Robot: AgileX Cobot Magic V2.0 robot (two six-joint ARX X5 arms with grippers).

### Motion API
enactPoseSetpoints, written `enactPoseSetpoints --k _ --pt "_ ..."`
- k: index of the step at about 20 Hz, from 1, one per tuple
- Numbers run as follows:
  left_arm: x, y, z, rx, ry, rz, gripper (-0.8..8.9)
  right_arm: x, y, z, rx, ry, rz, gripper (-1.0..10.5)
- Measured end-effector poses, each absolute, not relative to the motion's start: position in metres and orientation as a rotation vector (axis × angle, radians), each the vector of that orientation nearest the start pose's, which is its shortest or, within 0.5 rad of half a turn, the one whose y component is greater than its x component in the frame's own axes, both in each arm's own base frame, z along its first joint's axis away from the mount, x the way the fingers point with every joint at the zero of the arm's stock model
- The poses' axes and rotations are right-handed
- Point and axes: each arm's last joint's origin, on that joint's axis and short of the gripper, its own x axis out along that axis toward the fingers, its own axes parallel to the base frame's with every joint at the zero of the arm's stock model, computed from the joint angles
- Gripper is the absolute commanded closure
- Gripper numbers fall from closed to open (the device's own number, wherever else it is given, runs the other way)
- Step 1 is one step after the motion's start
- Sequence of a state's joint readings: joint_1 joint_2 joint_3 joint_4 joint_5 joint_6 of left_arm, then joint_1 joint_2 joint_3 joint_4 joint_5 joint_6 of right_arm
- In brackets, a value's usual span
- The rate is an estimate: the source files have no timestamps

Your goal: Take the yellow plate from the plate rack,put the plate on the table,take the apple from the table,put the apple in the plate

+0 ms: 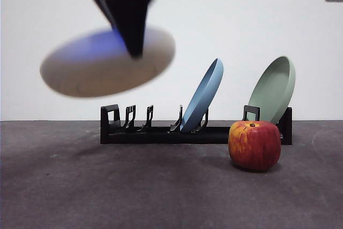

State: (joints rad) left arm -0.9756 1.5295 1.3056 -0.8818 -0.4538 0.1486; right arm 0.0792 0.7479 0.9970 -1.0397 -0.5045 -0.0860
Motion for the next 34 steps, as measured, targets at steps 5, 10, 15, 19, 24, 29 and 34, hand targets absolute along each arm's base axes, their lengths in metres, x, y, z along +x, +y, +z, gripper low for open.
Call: enactPoseSetpoints --k 5,10,15,19,24,29,34 --pt "0.155 -0.274 0.219 1.02 0.768 -0.535 8.2 0.113 0.023 0.335 0.092 0.766 0.585 2.3" --pt "0.137 -0.302 0.171 1.126 0.767 -0.584 8.2 0.112 0.023 0.335 0.096 0.766 0.593 2.3" --pt "0.131 -0.316 0.144 1.162 0.755 -0.58 8.12 0.112 0.023 0.335 0.097 0.766 0.595 2.3" --pt "0.13 -0.317 0.143 1.101 0.789 -0.615 6.36 0.112 0.023 0.335 0.097 0.766 0.595 2.3" --pt "0.13 -0.316 0.151 1.066 0.786 -0.621 5.88 0.112 0.023 0.335 0.098 0.772 0.595 2.3" --pt "0.124 -0.303 0.197 0.978 0.782 -0.633 5.88 0.113 0.023 0.334 0.1 0.778 0.595 2.3" --pt "0.112 -0.27 0.307 0.664 0.611 -0.648 5.93 0.133 0.027 0.329 0.099 0.805 0.609 2.3"
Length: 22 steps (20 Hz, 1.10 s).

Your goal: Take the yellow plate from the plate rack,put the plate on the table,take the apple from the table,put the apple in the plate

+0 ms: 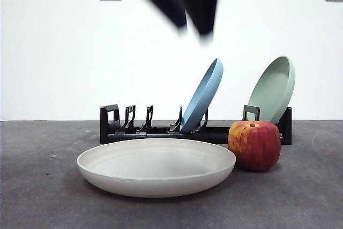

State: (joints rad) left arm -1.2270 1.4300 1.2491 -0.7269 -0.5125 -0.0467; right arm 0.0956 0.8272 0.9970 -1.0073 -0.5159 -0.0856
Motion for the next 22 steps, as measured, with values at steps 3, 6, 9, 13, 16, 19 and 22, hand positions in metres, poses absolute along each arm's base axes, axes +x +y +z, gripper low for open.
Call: enactPoseSetpoints --k 3,6,9,13,16,19,22 --pt "0.098 -0.234 0.367 0.482 0.494 -0.694 5.93 0.159 0.037 0.321 0.086 0.836 0.653 2.3" --pt "0.085 -0.198 0.405 0.355 0.4 -0.725 5.93 0.188 0.057 0.305 0.031 0.881 0.678 2.3" --pt "0.074 -0.168 0.42 0.309 0.363 -0.733 5.93 0.219 0.081 0.281 -0.062 0.932 0.647 2.3" --pt "0.069 -0.153 0.421 0.305 0.389 -0.725 5.94 0.243 0.101 0.256 -0.124 0.965 0.625 2.2" --pt "0.067 -0.15 0.418 0.313 0.421 -0.716 5.94 0.255 0.11 0.24 -0.154 0.992 0.604 2.2" --pt "0.067 -0.149 0.416 0.316 0.445 -0.709 5.94 0.263 0.115 0.225 -0.173 1.035 0.59 2.2" --pt "0.067 -0.149 0.416 0.312 0.448 -0.708 5.94 0.269 0.118 0.213 -0.179 1.062 0.586 2.2"
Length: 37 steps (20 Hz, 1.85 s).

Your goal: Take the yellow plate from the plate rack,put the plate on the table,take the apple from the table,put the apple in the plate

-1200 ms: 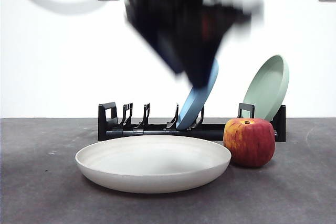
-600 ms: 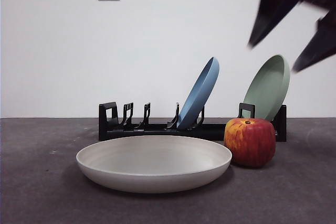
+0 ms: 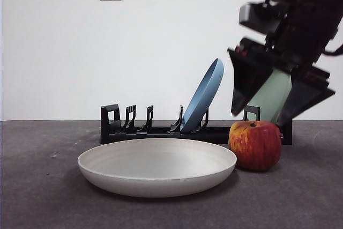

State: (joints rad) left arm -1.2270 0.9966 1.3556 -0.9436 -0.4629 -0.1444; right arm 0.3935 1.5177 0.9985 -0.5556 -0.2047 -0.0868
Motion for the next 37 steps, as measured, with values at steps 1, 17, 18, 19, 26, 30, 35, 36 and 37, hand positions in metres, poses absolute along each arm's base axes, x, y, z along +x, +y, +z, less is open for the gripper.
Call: enactPoseSetpoints --k 1,17,18,19,26,30,35,36,37 --pt "0.067 -0.149 0.416 0.309 0.449 -0.707 5.94 0.271 0.119 0.21 -0.179 1.066 0.586 2.2" --pt "0.067 -0.149 0.416 0.282 0.458 -0.699 5.96 0.281 0.131 0.183 -0.2 1.122 0.605 2.8" --pt "0.067 -0.149 0.416 0.28 0.458 -0.698 5.96 0.281 0.132 0.183 -0.2 1.116 0.608 3.6" --pt "0.067 -0.149 0.416 0.28 0.458 -0.698 5.96 0.281 0.132 0.183 -0.2 1.117 0.607 4.0" --pt "0.067 -0.149 0.416 0.274 0.461 -0.697 5.96 0.281 0.132 0.179 -0.188 1.143 0.582 5.2" --pt "0.067 -0.149 0.416 0.274 0.461 -0.697 5.96 0.282 0.132 0.176 -0.192 1.153 0.563 6.9" --pt "0.067 -0.149 0.416 0.274 0.461 -0.697 5.97 0.283 0.132 0.176 -0.192 1.151 0.564 8.9" --pt "0.067 -0.149 0.416 0.274 0.461 -0.697 5.97 0.283 0.132 0.176 -0.192 1.151 0.564 9.6" --pt "0.067 -0.149 0.416 0.274 0.461 -0.697 5.97 0.283 0.132 0.176 -0.192 1.151 0.564 9.6"
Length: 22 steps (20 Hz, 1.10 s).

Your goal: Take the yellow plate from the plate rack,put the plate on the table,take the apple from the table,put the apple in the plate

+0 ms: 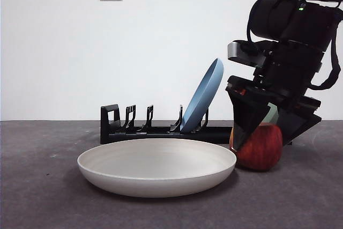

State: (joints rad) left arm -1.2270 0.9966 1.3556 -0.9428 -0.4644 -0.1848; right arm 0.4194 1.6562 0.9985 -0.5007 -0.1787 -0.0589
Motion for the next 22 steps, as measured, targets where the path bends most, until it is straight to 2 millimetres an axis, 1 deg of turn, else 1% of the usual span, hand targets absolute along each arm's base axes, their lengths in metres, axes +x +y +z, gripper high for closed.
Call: enactPoseSetpoints --k 4,6,9,10,12,14,18,20,22 --pt "0.067 -0.149 0.416 0.274 0.461 -0.697 5.97 0.281 0.131 0.18 -0.197 1.139 0.554 9.6" --pt "0.067 -0.149 0.416 0.274 0.461 -0.697 5.97 0.277 0.128 0.197 -0.209 1.076 0.523 9.6" --pt "0.067 -0.149 0.416 0.274 0.461 -0.697 5.97 0.268 0.124 0.232 -0.192 0.947 0.532 9.6" --pt "0.067 -0.149 0.416 0.274 0.461 -0.697 5.97 0.267 0.124 0.241 -0.187 0.908 0.537 9.6" --pt "0.067 -0.149 0.416 0.274 0.461 -0.697 5.97 0.262 0.13 0.249 -0.192 0.866 0.562 9.6" --pt "0.067 -0.149 0.416 0.274 0.461 -0.697 5.97 0.256 0.147 0.246 -0.21 0.867 0.615 9.6" --pt "0.067 -0.149 0.416 0.274 0.461 -0.697 5.97 0.243 0.195 0.237 -0.242 0.804 0.752 9.6" --pt "0.067 -0.149 0.415 0.278 0.464 -0.696 5.97 0.239 0.214 0.225 -0.264 0.808 0.804 9.6" --pt "0.067 -0.148 0.414 0.287 0.472 -0.695 5.97 0.24 0.226 0.204 -0.29 0.872 0.812 9.6"
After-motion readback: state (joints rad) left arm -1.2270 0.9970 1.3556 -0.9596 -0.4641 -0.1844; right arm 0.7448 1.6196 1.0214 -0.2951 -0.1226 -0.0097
